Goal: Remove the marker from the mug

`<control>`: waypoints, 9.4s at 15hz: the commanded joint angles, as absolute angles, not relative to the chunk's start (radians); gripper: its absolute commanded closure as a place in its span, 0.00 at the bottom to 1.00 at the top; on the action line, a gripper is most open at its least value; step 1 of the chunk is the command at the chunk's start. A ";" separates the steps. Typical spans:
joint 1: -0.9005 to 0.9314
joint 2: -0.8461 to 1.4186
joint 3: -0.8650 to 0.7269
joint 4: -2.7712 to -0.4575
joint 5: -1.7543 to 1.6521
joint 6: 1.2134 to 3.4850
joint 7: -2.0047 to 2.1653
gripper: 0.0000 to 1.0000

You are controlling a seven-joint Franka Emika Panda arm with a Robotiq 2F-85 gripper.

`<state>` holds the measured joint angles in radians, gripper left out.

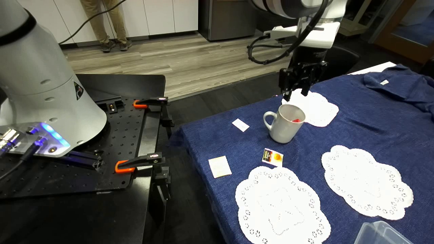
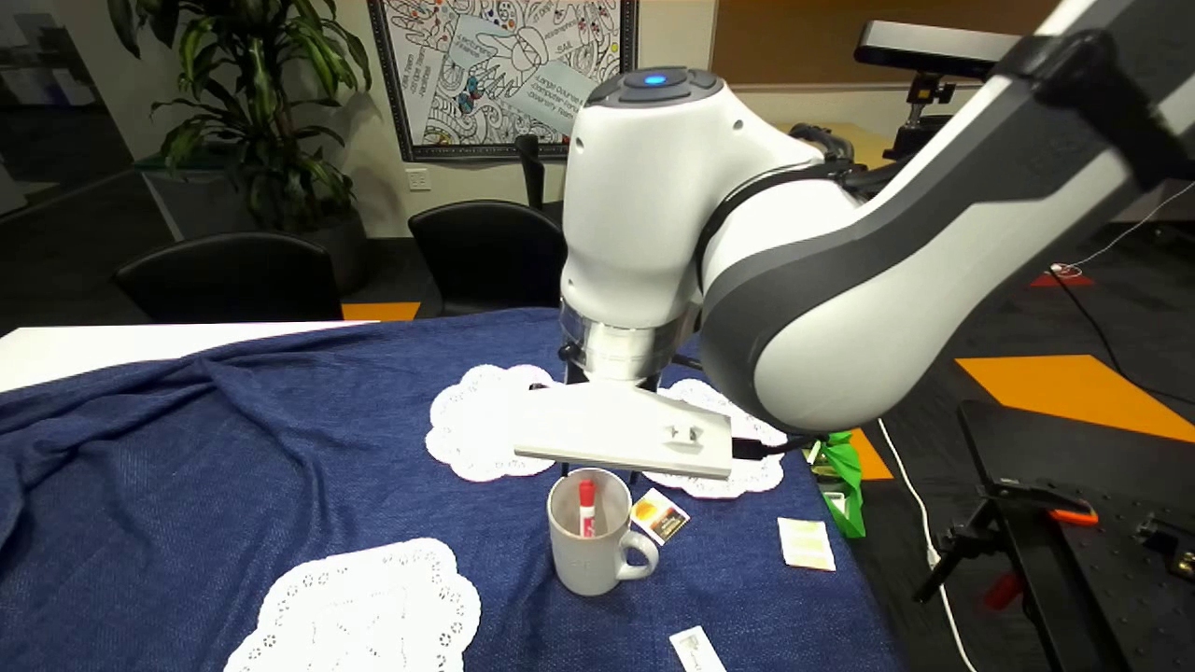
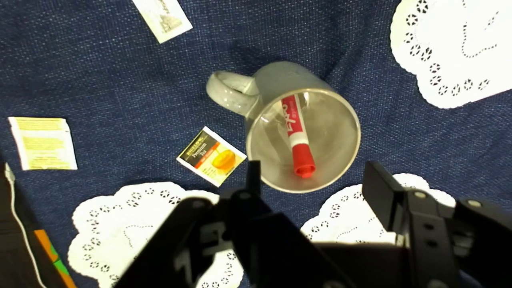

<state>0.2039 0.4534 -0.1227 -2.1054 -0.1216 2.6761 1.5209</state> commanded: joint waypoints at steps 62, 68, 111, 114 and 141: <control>0.352 0.315 -0.341 -2.147 -0.514 2.698 1.796 0.95; 0.146 0.268 -0.155 -2.123 -0.382 2.650 1.364 0.95; 0.008 0.752 -0.192 -1.732 0.030 2.587 0.541 0.95; 0.018 0.800 -0.209 -1.689 0.035 2.561 0.562 0.95; 0.079 0.417 -0.229 -1.913 -0.031 2.513 0.769 0.00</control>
